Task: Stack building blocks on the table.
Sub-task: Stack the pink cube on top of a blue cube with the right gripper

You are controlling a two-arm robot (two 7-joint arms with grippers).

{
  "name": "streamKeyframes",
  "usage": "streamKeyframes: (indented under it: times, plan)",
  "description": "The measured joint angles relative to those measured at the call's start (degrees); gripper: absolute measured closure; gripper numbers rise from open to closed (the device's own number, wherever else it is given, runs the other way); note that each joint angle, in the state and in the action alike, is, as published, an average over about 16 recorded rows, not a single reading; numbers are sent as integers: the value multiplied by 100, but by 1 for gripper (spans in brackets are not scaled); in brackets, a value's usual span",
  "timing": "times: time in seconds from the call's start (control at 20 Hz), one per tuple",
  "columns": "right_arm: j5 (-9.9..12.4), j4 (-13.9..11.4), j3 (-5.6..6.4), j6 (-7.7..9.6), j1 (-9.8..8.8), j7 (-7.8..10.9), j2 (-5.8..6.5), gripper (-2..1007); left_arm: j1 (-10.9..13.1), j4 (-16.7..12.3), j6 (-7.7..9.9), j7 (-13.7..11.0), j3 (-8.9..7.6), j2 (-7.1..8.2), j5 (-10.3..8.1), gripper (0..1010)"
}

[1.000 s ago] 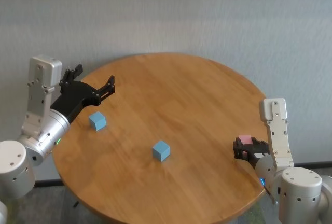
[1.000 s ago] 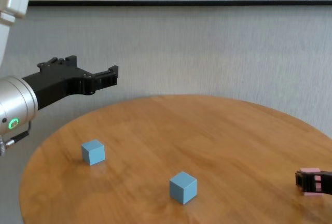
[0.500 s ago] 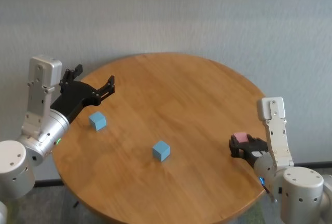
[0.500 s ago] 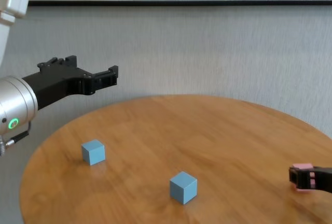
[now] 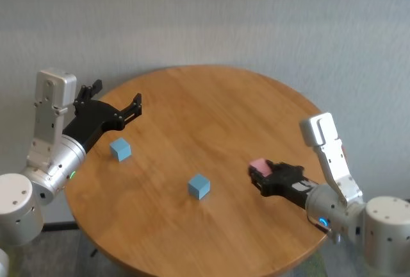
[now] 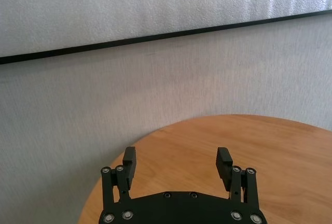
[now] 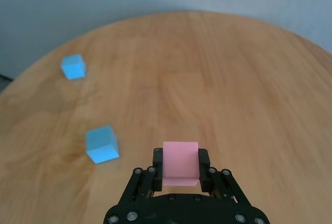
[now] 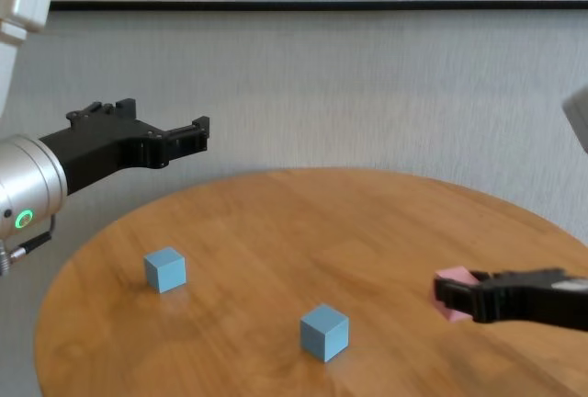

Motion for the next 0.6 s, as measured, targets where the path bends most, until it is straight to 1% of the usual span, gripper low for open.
streamKeyframes:
  times: [0.15, 0.3, 0.35, 0.45, 0.6]
  plan:
    - [75, -42, -145, -6, 156, 618, 211, 646, 0, 0, 0, 0, 0, 0, 0, 9]
    - [131, -85, -316, 15, 328, 1152, 404, 646, 0, 0, 0, 0, 0, 0, 0, 9]
    - [141, -98, -375, 26, 385, 1295, 461, 646, 0, 0, 0, 0, 0, 0, 0, 9]
    - [151, -122, -493, 68, 496, 1524, 552, 646, 0, 0, 0, 0, 0, 0, 0, 9]
    - [145, -150, -678, 158, 656, 1776, 644, 646, 0, 0, 0, 0, 0, 0, 0, 9]
